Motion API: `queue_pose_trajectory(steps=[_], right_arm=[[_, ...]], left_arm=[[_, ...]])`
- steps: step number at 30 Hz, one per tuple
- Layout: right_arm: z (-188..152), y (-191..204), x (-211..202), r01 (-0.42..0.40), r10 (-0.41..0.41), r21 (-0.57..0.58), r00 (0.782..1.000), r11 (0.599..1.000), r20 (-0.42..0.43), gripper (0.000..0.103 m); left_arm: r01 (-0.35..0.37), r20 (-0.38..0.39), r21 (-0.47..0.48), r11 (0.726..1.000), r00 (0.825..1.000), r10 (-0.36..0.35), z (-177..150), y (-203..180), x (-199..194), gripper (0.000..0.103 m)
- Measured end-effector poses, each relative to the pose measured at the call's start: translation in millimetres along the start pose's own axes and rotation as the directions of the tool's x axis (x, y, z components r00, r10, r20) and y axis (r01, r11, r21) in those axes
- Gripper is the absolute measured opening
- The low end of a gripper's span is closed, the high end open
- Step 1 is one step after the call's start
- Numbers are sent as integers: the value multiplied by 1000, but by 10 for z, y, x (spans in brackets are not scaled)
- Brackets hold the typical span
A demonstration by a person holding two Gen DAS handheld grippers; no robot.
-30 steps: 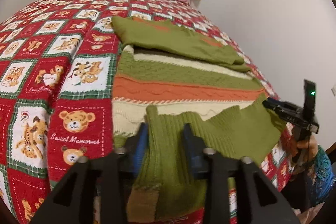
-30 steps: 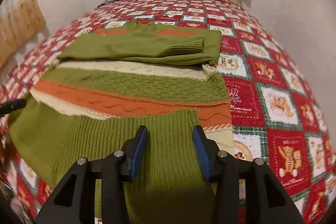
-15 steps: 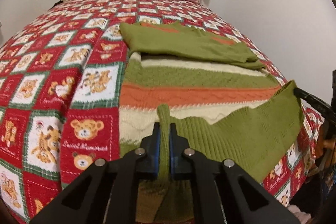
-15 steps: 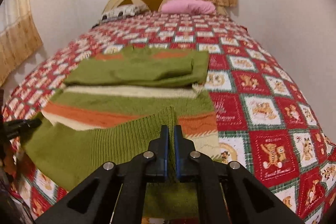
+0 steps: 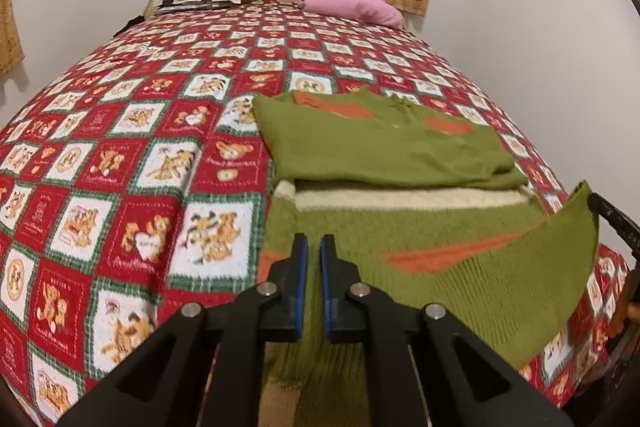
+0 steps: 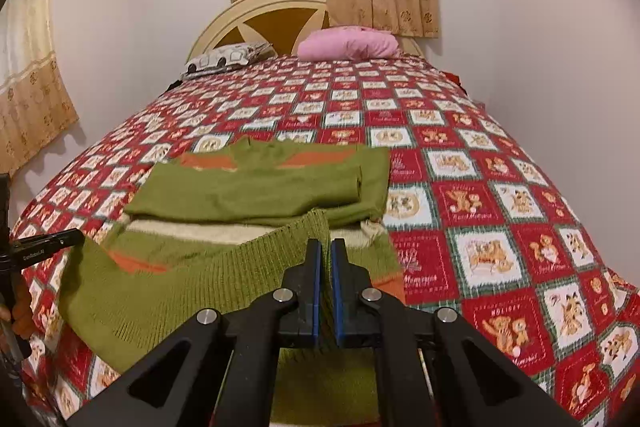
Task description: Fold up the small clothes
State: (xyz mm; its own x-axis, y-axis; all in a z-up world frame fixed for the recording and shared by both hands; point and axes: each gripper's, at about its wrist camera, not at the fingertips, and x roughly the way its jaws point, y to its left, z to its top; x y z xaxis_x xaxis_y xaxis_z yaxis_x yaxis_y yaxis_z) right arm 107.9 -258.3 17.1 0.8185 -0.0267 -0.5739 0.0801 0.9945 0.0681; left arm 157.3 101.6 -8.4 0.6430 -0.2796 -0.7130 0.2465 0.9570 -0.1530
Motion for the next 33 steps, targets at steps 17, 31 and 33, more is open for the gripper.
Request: queue_pose_trajectory(steps=[17, 31, 33], right_arm=[[-184, -75, 208, -82, 80, -7, 989, 997, -125, 5], [-477, 0, 411, -35, -2, -177, 979, 984, -206, 64], [-460, 10, 565, -47, 9, -166, 975, 985, -223, 64]], left_arm=[[165, -110, 56, 985, 981, -158, -173, 127, 59, 61], [149, -143, 121, 981, 981, -131, -455, -142, 249, 63], [128, -133, 128, 983, 985, -111, -475, -163, 267, 59]])
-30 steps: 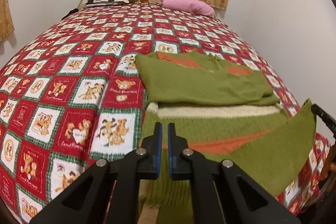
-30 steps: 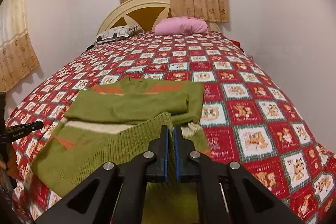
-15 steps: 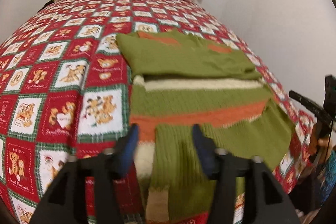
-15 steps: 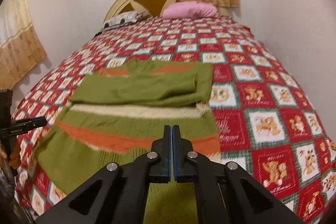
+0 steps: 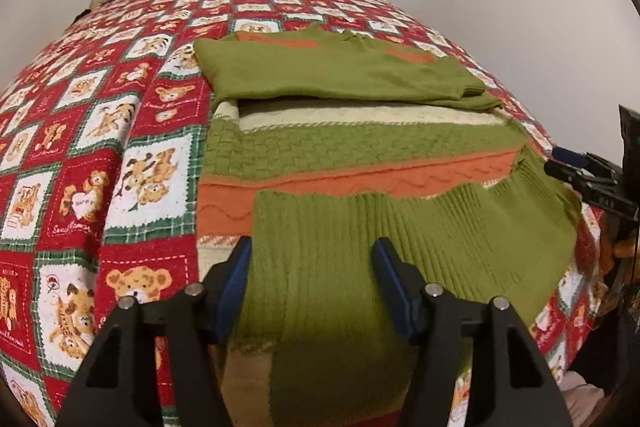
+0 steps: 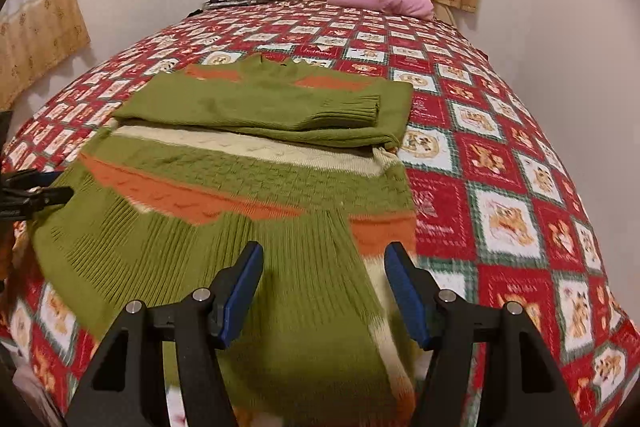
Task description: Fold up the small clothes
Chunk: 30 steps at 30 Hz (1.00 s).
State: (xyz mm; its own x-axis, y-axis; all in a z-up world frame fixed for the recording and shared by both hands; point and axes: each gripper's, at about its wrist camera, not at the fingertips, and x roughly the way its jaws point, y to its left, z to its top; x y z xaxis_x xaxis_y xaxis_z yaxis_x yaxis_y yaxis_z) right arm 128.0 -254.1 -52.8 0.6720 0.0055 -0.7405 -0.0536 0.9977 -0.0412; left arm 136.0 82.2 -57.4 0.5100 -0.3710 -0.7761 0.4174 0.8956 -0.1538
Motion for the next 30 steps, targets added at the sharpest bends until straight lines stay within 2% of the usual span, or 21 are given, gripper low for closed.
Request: queue_pose_trajectory(steps=[1, 3, 4, 5, 6, 8, 13, 18, 30], right_arm=[[11, 9, 77, -12, 12, 1, 1000, 1000, -21, 64], [-14, 53, 209, -27, 26, -16, 998, 1000, -61, 55], [-31, 96, 198, -28, 26, -39, 999, 999, -46, 43], [-38, 142, 170, -27, 24, -63, 999, 998, -41, 20], [-45, 176, 149, -20, 17, -77, 999, 997, -44, 13], [-45, 245, 75, 34, -36, -103, 999, 994, -25, 12], [40, 190, -208, 35, -33, -35, 998, 999, 50, 12], [251, 159, -486, 57, -57, 6, 987, 998, 152, 12], [647, 86, -385, 118, -126, 51, 972, 992, 201, 12]], left_arm=[[-12, 4, 1, 1000, 1000, 12, -7, -9, 1, 54], [-2, 6, -5, 1000, 1000, 2, -16, -14, -16, 45], [-7, 7, -8, 1000, 1000, 7, -19, -8, -26, 30], [-8, 9, -15, 1000, 1000, 8, -22, 4, -32, 18], [1, 11, -29, 1000, 1000, -1, -27, 25, -41, 16], [21, 17, -71, 997, 1000, -20, -28, 82, -50, 13], [19, 38, -96, 995, 999, -15, 35, 59, -113, 10], [20, 92, -125, 992, 996, -9, 217, 91, -256, 10], [-5, 114, -169, 986, 993, 25, 679, 243, -155, 9]])
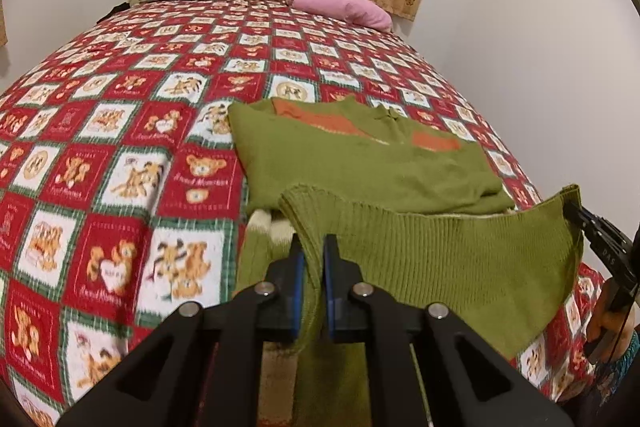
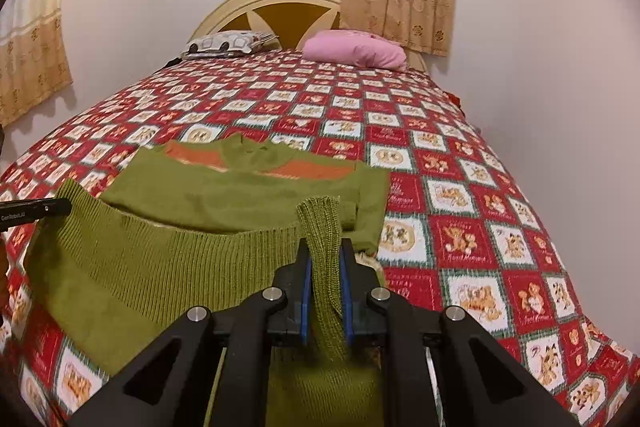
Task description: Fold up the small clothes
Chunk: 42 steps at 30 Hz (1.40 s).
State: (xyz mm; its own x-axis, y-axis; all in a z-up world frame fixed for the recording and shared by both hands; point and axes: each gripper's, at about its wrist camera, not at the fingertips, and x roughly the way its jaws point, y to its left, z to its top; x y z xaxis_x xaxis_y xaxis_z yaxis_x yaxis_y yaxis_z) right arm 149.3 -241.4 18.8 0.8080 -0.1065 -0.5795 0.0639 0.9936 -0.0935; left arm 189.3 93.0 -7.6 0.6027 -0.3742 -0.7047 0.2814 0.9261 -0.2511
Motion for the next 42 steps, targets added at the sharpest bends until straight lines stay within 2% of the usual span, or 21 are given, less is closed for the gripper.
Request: queue_pose_trajectory(steps=[6, 14, 27, 34, 40, 42], right_arm=[[219, -37, 156, 21, -21, 6, 1000, 1000, 18, 11], [476, -35, 512, 43, -43, -5, 999, 999, 19, 11], [986, -44, 1382, 98, -97, -35, 995, 995, 23, 11], [1041, -79, 1922, 132, -132, -26, 991, 991, -3, 11], [940, -102, 2390, 168, -171, -48, 984, 985, -47, 11], [880, -96, 2484, 176, -180, -52, 981, 983, -69, 11]], left_arm=[[13, 21, -30, 999, 1000, -12, 261, 44, 77, 9], [-10, 22, -31, 999, 1000, 10, 583, 68, 324, 9], [-58, 16, -53, 997, 998, 59, 1171, 179, 924, 9], [-88, 17, -58, 994, 996, 89, 1387, 216, 1305, 9], [-164, -35, -80, 983, 986, 162, 1293, 338, 1712, 9], [-166, -51, -91, 982, 985, 162, 1248, 367, 1775, 9]])
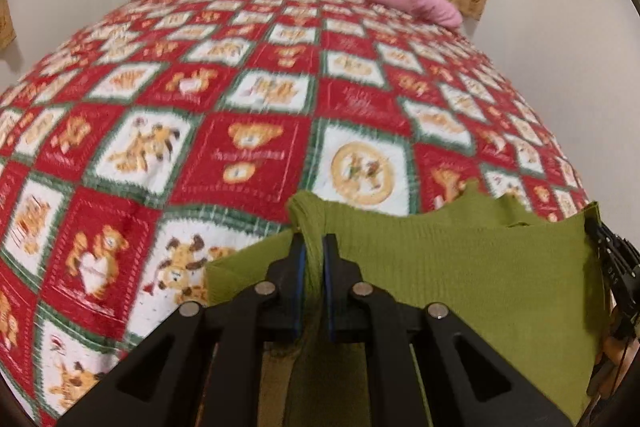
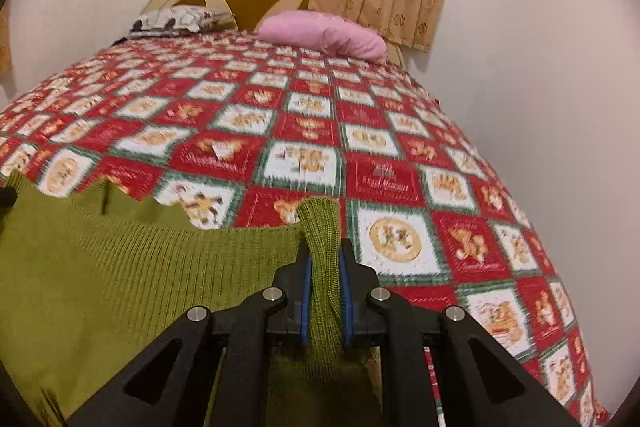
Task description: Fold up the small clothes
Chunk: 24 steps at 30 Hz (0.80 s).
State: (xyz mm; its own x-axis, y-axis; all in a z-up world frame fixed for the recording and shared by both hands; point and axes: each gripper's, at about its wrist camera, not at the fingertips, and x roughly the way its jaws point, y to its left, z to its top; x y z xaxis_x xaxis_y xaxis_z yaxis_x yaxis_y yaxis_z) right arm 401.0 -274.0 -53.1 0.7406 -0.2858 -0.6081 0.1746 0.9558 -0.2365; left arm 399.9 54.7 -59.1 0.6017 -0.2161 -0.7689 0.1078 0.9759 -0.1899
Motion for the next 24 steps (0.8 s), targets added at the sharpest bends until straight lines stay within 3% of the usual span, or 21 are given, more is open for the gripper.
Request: queue_pose_trajectory(steps=[4, 7, 9, 11, 13, 15, 17, 20, 24], right_arm=[[-1, -3, 104, 15, -15, 0, 999, 1000, -39, 11], [-11, 15, 269, -6, 5, -10, 993, 1000, -118, 12], [-8, 9, 325, -6, 5, -9, 989, 1000, -147, 14], [-12, 9, 331, 2, -5, -17, 988, 1000, -157, 24], [-15, -52, 302, -3, 3, 5, 986, 1000, -169, 30], [-31, -270, 62, 10, 2, 106, 994, 994, -108, 30], [-129, -564, -400, 103, -109, 235, 994, 967, 13, 32], [-337, -817, -848, 73, -86, 301, 996, 951, 31, 32], [-666, -876, -1228, 9, -11, 295, 1000, 955, 3, 32]], left_arm=[[-30, 20, 11, 999, 999, 30, 2, -33, -13, 14], [-75, 35, 29, 997, 997, 74, -9, -79, -8, 19], [-113, 41, 27, 993, 993, 111, -3, -92, 11, 29], [-161, 43, 9, 987, 986, 160, 7, -66, 27, 51], [-166, 34, -14, 986, 985, 167, 17, -15, 42, 58], [-161, 23, -42, 986, 987, 162, 18, 55, 48, 66], [-153, 2, -83, 985, 988, 154, 24, 150, 66, 80], [-94, -26, -142, 985, 995, 92, 26, 283, 95, 82], [-139, -35, -72, 988, 990, 136, -29, 193, -55, 73]])
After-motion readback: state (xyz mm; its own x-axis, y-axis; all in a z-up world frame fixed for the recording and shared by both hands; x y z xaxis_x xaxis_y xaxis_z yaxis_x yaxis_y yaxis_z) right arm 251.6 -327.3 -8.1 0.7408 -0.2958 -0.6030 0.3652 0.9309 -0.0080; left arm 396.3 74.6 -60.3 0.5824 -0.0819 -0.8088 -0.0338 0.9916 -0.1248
